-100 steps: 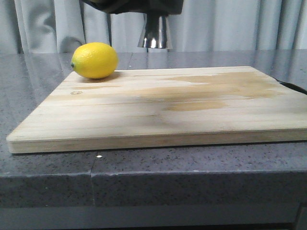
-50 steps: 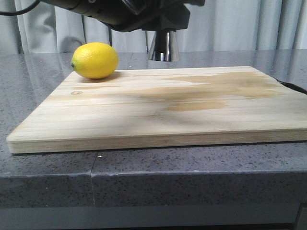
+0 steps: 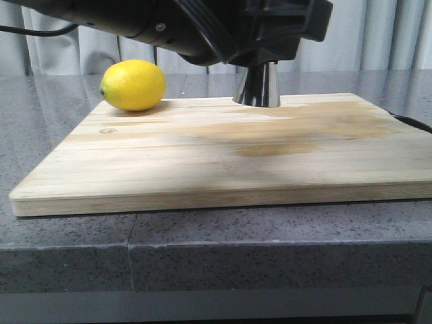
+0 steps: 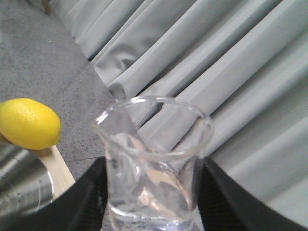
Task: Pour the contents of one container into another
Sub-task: 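Tilt the beaker with the right gripper, pouring liquid into the jigger cup, then lower the beaker onto the board with the right gripper and release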
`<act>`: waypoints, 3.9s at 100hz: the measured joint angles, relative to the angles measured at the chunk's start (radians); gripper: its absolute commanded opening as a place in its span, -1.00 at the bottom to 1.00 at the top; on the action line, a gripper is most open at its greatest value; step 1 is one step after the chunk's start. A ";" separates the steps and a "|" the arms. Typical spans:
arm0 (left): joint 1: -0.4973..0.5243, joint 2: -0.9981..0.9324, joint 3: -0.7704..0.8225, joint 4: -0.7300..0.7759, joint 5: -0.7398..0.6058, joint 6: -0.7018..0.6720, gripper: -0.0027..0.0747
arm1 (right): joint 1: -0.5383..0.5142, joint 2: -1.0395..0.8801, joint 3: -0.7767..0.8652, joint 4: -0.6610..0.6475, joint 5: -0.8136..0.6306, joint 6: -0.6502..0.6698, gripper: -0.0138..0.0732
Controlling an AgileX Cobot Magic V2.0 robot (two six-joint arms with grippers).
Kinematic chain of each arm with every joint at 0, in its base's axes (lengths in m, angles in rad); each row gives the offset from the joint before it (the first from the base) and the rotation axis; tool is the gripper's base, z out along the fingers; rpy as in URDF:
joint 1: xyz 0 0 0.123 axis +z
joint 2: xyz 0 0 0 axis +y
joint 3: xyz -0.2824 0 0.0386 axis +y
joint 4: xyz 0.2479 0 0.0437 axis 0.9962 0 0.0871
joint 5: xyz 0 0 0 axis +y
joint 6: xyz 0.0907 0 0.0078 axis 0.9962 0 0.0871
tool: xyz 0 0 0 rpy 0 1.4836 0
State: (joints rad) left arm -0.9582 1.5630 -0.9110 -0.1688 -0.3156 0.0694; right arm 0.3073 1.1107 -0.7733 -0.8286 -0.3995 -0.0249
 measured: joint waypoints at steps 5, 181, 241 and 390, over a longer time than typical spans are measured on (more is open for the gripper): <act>0.000 0.000 0.000 0.000 0.000 0.000 -0.98 | 0.000 0.000 0.000 -0.024 0.004 0.000 -0.18; -0.020 0.000 0.000 0.001 -0.023 0.000 -0.98 | 0.000 0.000 -0.069 -0.495 0.073 -0.099 -0.18; -0.020 0.000 0.000 0.001 -0.023 0.000 -0.98 | 0.000 0.000 -0.069 -0.533 0.070 -0.099 -0.18; 0.025 0.001 0.000 0.002 -0.006 0.000 -0.98 | -0.198 0.381 -0.023 0.171 -0.119 0.305 -0.16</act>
State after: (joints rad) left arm -0.9335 1.5637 -0.9110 -0.1665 -0.3218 0.0694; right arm 0.1092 1.4915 -0.7960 -0.6572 -0.5184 0.2802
